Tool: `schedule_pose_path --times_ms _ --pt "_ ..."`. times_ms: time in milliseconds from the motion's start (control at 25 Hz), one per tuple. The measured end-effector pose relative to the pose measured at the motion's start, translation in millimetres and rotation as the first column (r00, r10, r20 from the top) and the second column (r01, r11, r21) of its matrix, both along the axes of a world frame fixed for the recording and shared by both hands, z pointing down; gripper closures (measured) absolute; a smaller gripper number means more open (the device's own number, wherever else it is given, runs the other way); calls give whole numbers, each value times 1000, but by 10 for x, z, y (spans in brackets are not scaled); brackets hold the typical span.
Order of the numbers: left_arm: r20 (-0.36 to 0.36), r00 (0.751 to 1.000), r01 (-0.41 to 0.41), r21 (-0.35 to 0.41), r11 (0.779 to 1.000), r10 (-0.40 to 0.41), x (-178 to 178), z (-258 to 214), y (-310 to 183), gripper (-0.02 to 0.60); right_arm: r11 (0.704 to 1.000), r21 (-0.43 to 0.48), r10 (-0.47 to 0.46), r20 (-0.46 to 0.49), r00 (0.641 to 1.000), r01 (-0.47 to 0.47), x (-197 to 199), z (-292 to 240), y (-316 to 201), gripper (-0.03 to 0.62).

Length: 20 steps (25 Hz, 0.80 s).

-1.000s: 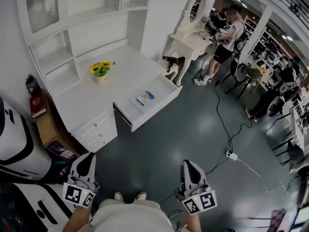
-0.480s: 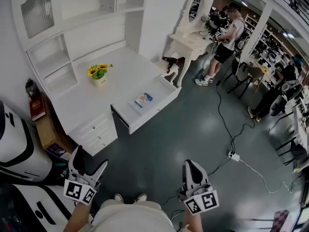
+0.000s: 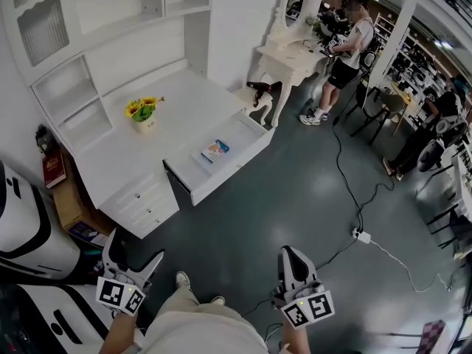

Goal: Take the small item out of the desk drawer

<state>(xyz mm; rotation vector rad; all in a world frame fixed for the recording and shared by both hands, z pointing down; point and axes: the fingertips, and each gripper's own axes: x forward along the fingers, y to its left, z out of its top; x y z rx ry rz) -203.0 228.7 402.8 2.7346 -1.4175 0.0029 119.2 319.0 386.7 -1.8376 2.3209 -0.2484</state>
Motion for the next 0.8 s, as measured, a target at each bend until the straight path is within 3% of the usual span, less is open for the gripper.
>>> schedule_pose_path --times_ms 320,480,600,800 --pt "-22 1000 -16 -22 1000 15 119 223 -704 52 999 -37 -16 -28 999 15 -33 100 -724 585" --pt "-53 998 -37 -53 998 34 122 308 -1366 52 998 -69 5 -27 1000 -7 -68 110 -1324 585" --pt "-48 996 -74 -31 997 73 137 241 -1945 52 997 -77 -15 -92 996 8 -232 -12 -1877 585" --pt "-58 987 -156 -78 985 152 189 376 -2710 52 994 -103 10 -149 989 -26 -451 -123 -2618 585"
